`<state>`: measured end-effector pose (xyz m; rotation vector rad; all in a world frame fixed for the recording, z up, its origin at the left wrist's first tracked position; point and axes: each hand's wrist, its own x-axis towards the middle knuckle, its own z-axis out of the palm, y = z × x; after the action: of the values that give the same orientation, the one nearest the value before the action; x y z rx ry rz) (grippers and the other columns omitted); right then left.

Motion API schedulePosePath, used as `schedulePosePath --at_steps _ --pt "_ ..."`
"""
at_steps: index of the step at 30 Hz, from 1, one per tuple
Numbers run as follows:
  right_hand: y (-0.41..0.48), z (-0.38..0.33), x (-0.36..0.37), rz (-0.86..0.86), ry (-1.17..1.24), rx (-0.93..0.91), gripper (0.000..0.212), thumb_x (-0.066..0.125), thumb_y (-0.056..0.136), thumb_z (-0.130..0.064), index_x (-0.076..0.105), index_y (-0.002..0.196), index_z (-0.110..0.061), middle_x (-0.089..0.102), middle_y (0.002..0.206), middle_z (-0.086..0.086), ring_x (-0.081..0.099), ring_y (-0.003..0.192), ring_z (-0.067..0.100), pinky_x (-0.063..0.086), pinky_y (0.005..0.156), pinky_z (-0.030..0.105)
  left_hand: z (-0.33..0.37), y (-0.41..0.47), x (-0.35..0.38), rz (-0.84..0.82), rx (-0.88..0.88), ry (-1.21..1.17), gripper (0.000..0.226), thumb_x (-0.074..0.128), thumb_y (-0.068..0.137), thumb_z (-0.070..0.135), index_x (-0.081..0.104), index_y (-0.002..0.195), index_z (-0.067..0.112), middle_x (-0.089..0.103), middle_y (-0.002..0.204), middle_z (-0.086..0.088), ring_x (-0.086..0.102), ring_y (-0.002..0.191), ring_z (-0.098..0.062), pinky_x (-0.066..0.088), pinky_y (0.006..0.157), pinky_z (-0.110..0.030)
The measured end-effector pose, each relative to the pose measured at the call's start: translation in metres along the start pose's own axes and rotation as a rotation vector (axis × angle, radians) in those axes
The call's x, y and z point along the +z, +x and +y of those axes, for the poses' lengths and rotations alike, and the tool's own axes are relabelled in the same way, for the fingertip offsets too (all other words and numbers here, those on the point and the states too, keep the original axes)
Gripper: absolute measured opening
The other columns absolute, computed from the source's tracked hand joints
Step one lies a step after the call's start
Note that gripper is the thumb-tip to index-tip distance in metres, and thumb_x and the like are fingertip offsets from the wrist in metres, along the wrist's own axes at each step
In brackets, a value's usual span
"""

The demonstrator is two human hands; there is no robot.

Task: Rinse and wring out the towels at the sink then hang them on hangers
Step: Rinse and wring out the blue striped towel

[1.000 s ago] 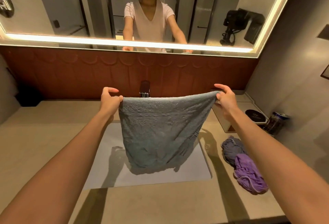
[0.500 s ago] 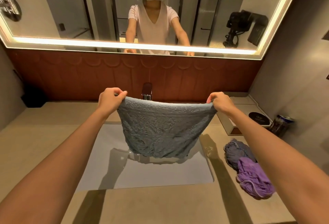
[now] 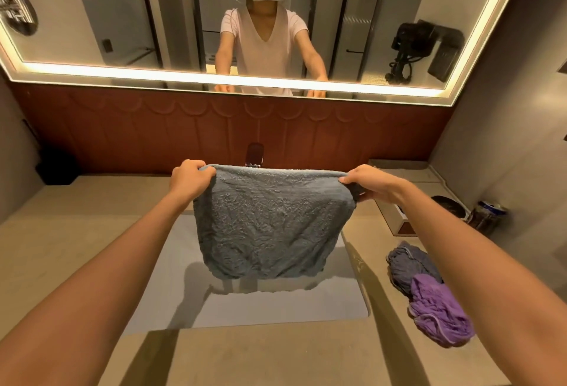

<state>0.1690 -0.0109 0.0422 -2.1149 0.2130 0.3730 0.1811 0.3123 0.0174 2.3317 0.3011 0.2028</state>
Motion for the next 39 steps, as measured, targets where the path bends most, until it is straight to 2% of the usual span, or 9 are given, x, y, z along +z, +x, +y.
schedulePosePath --at_steps 5,11,15,20,24,29,33,37,39 --pt "0.008 -0.022 0.025 0.169 0.266 0.050 0.008 0.048 0.093 -0.012 0.050 0.088 -0.007 0.050 0.078 0.009 0.049 0.065 0.019 0.044 0.054 0.029 0.032 -0.005 0.007 0.044 -0.164 -0.271 0.036 0.052 0.084 0.020 0.043 0.050 0.015 0.044 0.058 -0.004 0.044 0.068 -0.025 0.035 0.062 -0.030" --pt "0.000 -0.047 0.067 0.000 0.210 -0.144 0.027 0.047 0.095 -0.007 0.056 0.071 -0.013 0.053 0.070 0.004 0.052 0.063 0.013 0.047 0.057 0.025 0.062 -0.021 0.026 -0.311 -0.105 -0.479 0.024 0.058 0.087 0.015 0.056 0.064 0.012 0.050 0.063 -0.005 0.049 0.053 -0.017 0.043 0.048 -0.021" --pt "-0.006 -0.052 0.082 -0.069 0.093 -0.252 0.018 0.048 0.094 -0.007 0.065 0.089 -0.007 0.059 0.083 0.006 0.053 0.079 0.013 0.044 0.074 0.029 0.076 -0.034 0.034 -0.483 0.044 -0.466 0.031 0.045 0.093 0.004 0.058 0.065 0.008 0.052 0.065 -0.004 0.050 0.057 -0.010 0.047 0.048 -0.020" --pt "-0.014 -0.046 0.076 -0.229 0.163 -0.278 0.020 0.054 0.089 -0.014 0.058 0.109 -0.015 0.057 0.103 0.004 0.052 0.097 0.015 0.042 0.083 0.031 0.075 -0.034 0.022 -0.704 -0.026 -0.711 0.030 0.031 0.089 -0.010 0.058 0.103 -0.008 0.061 0.106 -0.018 0.070 0.069 -0.016 0.057 0.059 -0.021" --pt "-0.008 -0.040 0.077 -0.094 0.137 -0.347 0.024 0.052 0.088 0.001 0.059 0.110 -0.005 0.057 0.091 0.008 0.052 0.085 0.018 0.040 0.069 0.025 0.074 -0.035 0.017 -0.720 0.180 -0.457 0.046 0.028 0.083 -0.019 0.063 0.099 0.008 0.063 0.107 -0.004 0.062 0.094 -0.013 0.051 0.085 -0.032" --pt "-0.009 -0.046 0.067 -0.128 0.288 -0.343 0.026 0.037 0.085 0.007 0.059 0.078 -0.005 0.055 0.077 0.008 0.050 0.073 0.014 0.038 0.063 0.023 0.063 -0.019 0.021 -0.391 0.168 -0.438 0.042 0.038 0.081 -0.018 0.058 0.101 0.013 0.059 0.106 -0.006 0.051 0.105 -0.017 0.045 0.078 -0.027" --pt "-0.012 -0.045 0.055 -0.218 0.394 -0.381 0.033 0.030 0.082 0.012 0.061 0.092 0.002 0.058 0.080 0.010 0.053 0.071 0.012 0.043 0.060 0.017 0.042 -0.021 0.037 -0.628 0.261 -0.321 0.030 0.057 0.084 -0.007 0.058 0.096 0.020 0.057 0.112 -0.002 0.046 0.113 -0.017 0.037 0.099 -0.036" --pt "-0.015 -0.037 0.042 -0.268 0.441 -0.356 0.040 0.028 0.082 0.012 0.060 0.103 0.001 0.062 0.088 0.010 0.059 0.075 0.012 0.049 0.065 0.017 0.038 -0.029 0.037 -0.793 0.248 -0.207 0.004 0.060 0.089 0.016 0.062 0.091 0.014 0.059 0.086 0.006 0.053 0.083 -0.005 0.040 0.073 -0.018" --pt "-0.017 -0.032 0.038 -0.267 0.423 -0.339 0.039 0.029 0.084 0.011 0.061 0.104 0.000 0.062 0.086 0.008 0.060 0.070 0.007 0.048 0.062 0.015 0.035 -0.025 0.036 -0.756 0.233 -0.115 0.024 0.066 0.084 0.023 0.064 0.096 0.001 0.059 0.082 0.003 0.052 0.075 -0.005 0.037 0.064 -0.015"
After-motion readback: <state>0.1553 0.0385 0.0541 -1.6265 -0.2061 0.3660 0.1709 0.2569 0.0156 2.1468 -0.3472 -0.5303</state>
